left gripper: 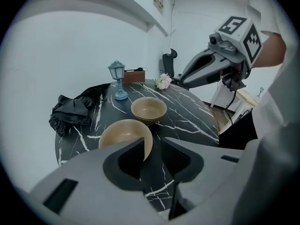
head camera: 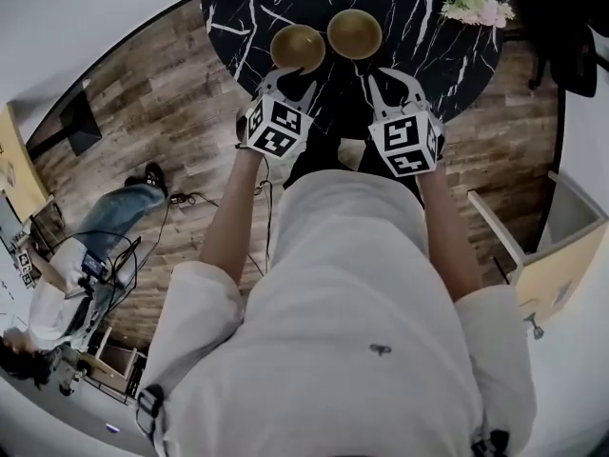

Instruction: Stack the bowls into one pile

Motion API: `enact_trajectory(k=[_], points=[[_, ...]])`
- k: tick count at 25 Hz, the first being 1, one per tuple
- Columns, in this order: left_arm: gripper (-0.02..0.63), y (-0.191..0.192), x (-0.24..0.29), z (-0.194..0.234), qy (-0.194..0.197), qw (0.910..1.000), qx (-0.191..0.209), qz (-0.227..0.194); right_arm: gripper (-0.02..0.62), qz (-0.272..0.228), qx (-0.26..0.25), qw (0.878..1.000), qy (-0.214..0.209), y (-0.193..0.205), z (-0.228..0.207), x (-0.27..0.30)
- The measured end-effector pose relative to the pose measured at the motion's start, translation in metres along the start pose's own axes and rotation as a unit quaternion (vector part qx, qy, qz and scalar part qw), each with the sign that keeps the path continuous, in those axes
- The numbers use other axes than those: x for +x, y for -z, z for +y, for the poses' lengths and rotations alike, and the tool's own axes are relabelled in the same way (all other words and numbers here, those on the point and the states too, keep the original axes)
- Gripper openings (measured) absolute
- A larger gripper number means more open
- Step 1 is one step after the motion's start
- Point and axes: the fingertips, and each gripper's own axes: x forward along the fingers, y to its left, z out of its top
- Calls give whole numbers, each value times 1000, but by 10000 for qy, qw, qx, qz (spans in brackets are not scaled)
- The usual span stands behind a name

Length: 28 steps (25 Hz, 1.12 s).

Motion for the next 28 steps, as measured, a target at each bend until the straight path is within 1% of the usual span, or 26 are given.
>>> enact_trajectory(k=[1, 3, 6, 8, 11, 14, 19, 23, 28], points=[[106, 2, 1, -2, 21, 9999, 146, 76, 26, 17, 26, 10000, 15, 1, 0, -1], [106, 5, 4, -5, 6, 9980, 583, 256, 23, 44, 54, 10000, 56, 2, -2, -3], [106, 10, 8, -6, -147, 9902, 1280, 530, 20, 70, 114, 9999, 95, 6, -4, -4], [106, 14, 13, -5, -232, 9854, 1541, 679, 17, 81, 173, 9998, 97, 10, -4, -6], [104, 21, 19, -3, -337, 9799, 1771, 855, 12, 115, 209, 9997, 110, 16, -4, -8], [97, 26, 22, -2, -403, 9760, 1908, 972, 11, 191, 199, 9995, 141, 21, -7, -11], [68, 26, 25, 1, -513, 9718, 2074, 994, 8, 172, 263, 9993, 203, 24, -13, -14], [55, 27, 30, 1, -552, 9654, 2301, 1100, 6, 173, 333, 9990, 248, 29, -16, -17], [31, 23, 31, 4, -615, 9613, 2445, 1111, 6, 231, 338, 9988, 269, 35, -17, -20]])
